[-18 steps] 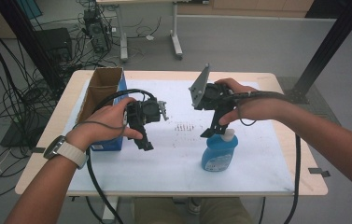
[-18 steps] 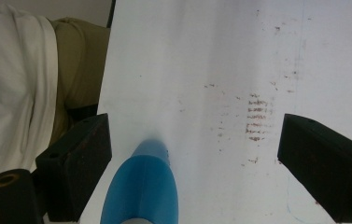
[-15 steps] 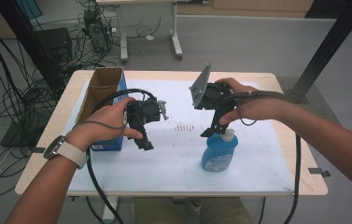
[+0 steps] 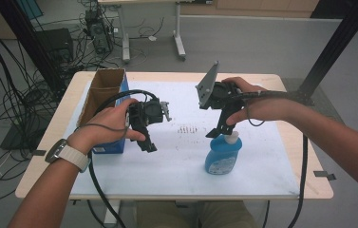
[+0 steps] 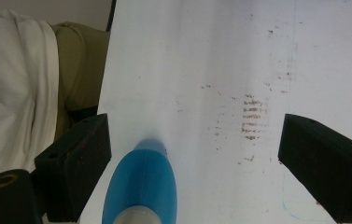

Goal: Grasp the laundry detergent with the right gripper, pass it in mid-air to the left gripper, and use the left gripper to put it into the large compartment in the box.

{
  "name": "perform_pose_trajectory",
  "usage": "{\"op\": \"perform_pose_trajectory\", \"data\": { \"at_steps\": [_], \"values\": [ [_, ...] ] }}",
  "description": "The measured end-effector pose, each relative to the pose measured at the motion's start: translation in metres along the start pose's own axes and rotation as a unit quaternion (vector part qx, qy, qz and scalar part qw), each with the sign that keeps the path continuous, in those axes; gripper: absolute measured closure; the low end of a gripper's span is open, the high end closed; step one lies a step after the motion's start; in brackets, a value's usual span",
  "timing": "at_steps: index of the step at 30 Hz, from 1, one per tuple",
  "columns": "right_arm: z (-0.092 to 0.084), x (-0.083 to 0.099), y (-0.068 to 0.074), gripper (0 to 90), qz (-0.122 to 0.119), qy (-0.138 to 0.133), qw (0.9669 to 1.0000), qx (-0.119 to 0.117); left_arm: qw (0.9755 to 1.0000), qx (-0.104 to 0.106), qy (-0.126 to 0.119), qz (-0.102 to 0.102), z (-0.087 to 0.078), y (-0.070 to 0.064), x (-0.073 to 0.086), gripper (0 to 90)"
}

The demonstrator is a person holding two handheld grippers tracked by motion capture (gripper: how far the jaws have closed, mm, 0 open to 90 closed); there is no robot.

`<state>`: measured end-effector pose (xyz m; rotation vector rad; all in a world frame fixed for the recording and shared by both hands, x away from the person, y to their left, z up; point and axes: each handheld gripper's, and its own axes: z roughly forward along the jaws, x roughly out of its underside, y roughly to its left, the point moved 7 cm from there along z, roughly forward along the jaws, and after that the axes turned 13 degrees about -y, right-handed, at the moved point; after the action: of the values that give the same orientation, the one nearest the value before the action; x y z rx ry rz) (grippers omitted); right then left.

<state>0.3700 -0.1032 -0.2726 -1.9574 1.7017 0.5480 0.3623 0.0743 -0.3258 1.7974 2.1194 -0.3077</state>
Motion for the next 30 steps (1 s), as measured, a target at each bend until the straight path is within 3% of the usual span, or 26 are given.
{"op": "perform_pose_trajectory", "data": {
  "at_steps": [21,30],
  "values": [
    [-0.014,0.016,0.007,6.8,0.007,-0.023,0.9997,0.002,0.9999,-0.006,-0.008,0.004,0.001,0.0,-0.004,8.8],
    [-0.02,0.023,0.013,4.9,0.0,-0.036,0.9993,0.007,0.9999,-0.008,-0.008,0.002,0.003,0.0,-0.006,8.8]
  ]
}}
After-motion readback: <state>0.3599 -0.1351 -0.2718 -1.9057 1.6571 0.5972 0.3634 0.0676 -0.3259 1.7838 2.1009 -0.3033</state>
